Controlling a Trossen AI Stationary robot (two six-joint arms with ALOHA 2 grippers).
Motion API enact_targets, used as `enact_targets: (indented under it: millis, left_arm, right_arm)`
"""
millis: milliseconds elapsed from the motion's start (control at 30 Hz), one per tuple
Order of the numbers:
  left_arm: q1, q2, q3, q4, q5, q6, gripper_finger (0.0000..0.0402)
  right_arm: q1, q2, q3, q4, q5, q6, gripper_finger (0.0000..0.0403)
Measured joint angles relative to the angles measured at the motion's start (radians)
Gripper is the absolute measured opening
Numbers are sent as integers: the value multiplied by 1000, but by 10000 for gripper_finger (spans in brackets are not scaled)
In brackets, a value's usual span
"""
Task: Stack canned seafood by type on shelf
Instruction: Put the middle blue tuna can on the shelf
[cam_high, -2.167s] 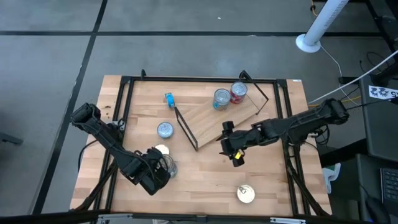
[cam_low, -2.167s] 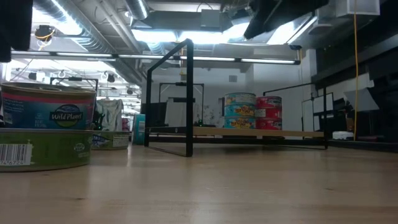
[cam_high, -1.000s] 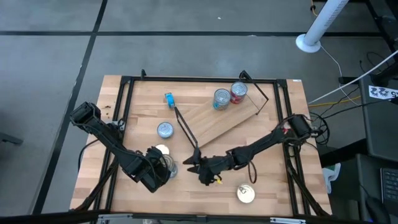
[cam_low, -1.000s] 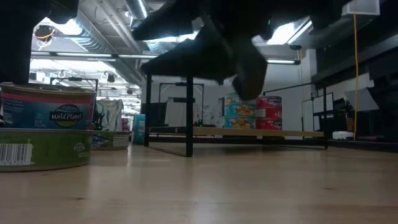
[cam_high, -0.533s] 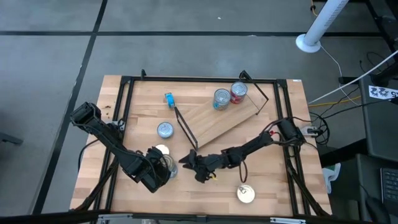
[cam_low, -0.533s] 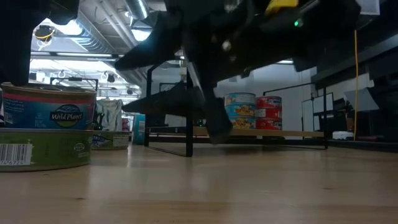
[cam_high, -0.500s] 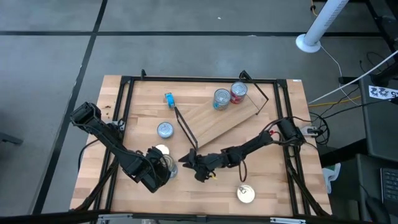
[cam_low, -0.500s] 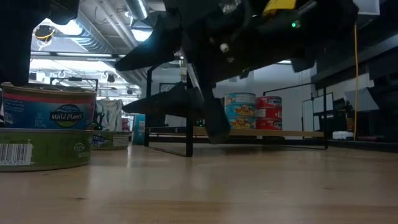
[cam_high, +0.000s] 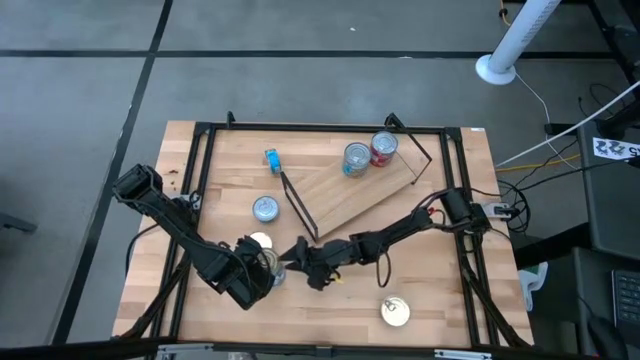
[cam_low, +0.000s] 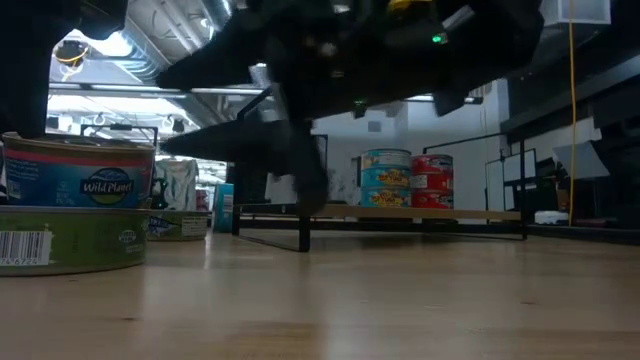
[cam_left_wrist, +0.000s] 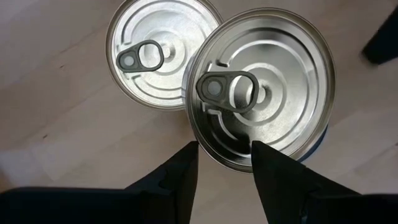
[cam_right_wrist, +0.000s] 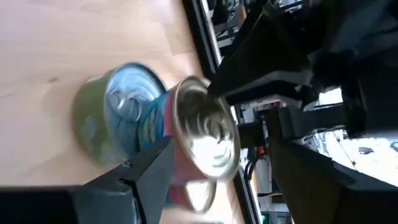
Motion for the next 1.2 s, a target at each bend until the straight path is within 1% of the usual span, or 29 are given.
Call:
enact_targets:
  millis: [167,233,400,500,733,900,1200]
  left_arm:
    - [0,0,0,4,0,-4,143]
    - [0,0,0,4,0,-3,143]
    - [0,0,0,2,2,-4,143]
    - [0,0,0,2,1,-4,143]
    - [0,0,0,2,1,-6,143]
    - [0,0,0,3,1,-6,143]
    - [17,0,0,6,1,-7,143]
  right_arm:
    - [0,65,84,-35,34,-6,262]
    - [0,79,102,-59,70,-9,262]
    - [0,84,110,-113,131,-36,262]
    - [0,84,110,-115,165,-53,262]
    - [0,84,110,-164,164,-86,262]
    - [0,102,110,-127,169,-100,262]
    - [-2,103,109,-116,168,-103,262]
